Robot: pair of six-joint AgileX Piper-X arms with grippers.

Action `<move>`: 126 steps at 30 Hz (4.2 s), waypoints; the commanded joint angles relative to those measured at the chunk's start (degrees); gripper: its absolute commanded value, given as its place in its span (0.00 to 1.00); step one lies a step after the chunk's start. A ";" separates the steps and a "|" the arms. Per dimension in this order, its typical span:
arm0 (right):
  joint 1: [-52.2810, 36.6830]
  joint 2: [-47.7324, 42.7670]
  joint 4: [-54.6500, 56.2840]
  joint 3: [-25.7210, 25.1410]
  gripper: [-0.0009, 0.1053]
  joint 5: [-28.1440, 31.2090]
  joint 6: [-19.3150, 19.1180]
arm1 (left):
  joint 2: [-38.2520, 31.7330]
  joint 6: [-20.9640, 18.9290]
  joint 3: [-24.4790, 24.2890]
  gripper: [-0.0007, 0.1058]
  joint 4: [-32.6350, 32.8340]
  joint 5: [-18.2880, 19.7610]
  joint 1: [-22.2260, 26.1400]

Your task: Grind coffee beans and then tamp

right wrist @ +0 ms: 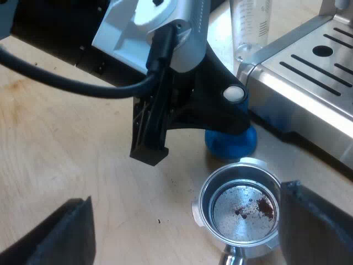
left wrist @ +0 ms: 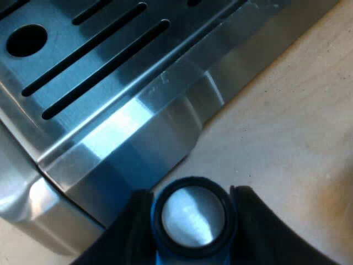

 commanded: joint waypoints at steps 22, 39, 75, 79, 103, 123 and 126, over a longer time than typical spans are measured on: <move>-0.02 -0.22 0.10 -0.14 0.66 3.78 2.67 | -12.99 -5.71 0.02 0.78 5.43 0.43 0.16; -0.13 -3.32 21.01 -9.73 0.66 -0.60 3.25 | -39.58 -5.71 -0.41 0.78 23.64 1.28 0.16; -20.67 -7.97 34.84 -23.56 0.66 -3.57 7.24 | -44.10 -6.14 -20.88 0.78 38.46 -0.05 7.44; -26.48 -11.40 39.08 -23.56 0.66 -3.57 5.30 | -44.10 -6.34 -20.88 0.78 38.46 4.82 14.33; -59.29 -24.25 51.18 -23.44 0.66 -15.55 -2.19 | -54.18 -7.62 -20.88 0.78 45.92 4.70 19.48; -59.41 -43.48 59.26 -23.44 0.66 -15.55 -10.09 | -78.09 -11.04 -20.88 0.78 59.27 0.79 19.48; -59.41 -46.42 60.49 -23.44 0.66 -15.55 -10.09 | -77.85 -11.04 -22.62 0.78 63.68 0.90 19.48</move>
